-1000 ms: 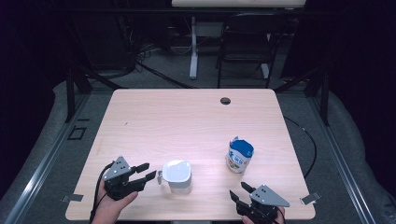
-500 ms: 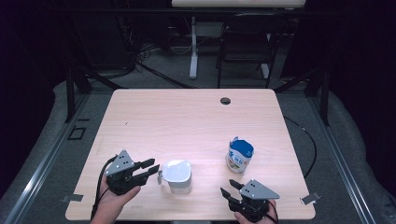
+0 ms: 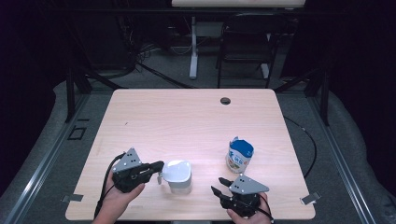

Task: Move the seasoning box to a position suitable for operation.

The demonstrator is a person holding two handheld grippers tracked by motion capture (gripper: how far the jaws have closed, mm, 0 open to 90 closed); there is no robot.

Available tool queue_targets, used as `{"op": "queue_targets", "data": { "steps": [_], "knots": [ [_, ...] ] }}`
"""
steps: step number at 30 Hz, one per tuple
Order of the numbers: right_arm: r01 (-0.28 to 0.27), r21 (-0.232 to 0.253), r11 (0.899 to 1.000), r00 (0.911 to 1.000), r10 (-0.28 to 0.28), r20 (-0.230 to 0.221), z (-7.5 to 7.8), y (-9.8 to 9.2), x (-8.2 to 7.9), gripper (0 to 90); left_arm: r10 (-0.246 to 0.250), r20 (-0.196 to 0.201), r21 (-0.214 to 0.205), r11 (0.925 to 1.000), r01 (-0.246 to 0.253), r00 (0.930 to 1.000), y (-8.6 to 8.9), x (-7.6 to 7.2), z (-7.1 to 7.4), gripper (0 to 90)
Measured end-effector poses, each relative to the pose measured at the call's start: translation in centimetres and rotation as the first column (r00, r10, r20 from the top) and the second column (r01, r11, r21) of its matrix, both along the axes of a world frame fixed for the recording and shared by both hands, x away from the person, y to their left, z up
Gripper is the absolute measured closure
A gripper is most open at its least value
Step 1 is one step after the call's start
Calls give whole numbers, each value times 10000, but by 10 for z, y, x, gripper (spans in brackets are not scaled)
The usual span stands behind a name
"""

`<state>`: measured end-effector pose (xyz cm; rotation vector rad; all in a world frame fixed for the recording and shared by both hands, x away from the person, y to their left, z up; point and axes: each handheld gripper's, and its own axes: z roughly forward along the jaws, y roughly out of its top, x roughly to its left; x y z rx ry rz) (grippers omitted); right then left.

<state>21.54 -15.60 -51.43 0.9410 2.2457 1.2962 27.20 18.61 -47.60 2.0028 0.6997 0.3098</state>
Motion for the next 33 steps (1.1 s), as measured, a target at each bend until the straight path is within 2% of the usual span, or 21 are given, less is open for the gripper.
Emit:
{"op": "queue_targets", "data": {
  "steps": [7, 9, 11, 16, 20, 22, 28, 33],
  "knots": [
    [-240, -165, 9996, 9997, 240, 12, 4, 11, 4, 592, -13, -101, 190, 9998, 15, 9999, -3, 4, -1, 897],
    [-442, -315, 9985, 9988, 448, 191, 6, 15, 5, 576, -14, -97, 252, 9997, 16, 10000, -3, 5, -2, 897],
    [-538, -441, 9976, 9981, 550, 264, 7, 18, 6, 588, -62, -125, 326, 9994, 66, 9999, -3, 6, -2, 900],
    [-732, -384, 9966, 9969, 743, 262, 9, 27, 9, 654, -47, -185, 444, 9990, 55, 9998, -5, 7, -5, 900],
    [-1005, -418, 9941, 9942, 1019, 337, 9, 34, 9, 656, -68, -186, 564, 9984, 79, 9998, -8, 8, -6, 900],
    [-1069, -586, 9925, 9933, 1092, 370, 9, 37, 8, 657, -88, -204, 624, 9980, 101, 9998, -9, 8, -7, 900],
    [-1239, -866, 9885, 9911, 1276, 384, 8, 41, 7, 763, -141, -353, 810, 9966, 169, 9993, -11, 9, -9, 900],
    [-1157, -859, 9896, 9918, 1197, 439, 9, 40, 7, 849, -136, -382, 733, 9972, 164, 9992, -11, 10, -9, 900]
  ]
}}
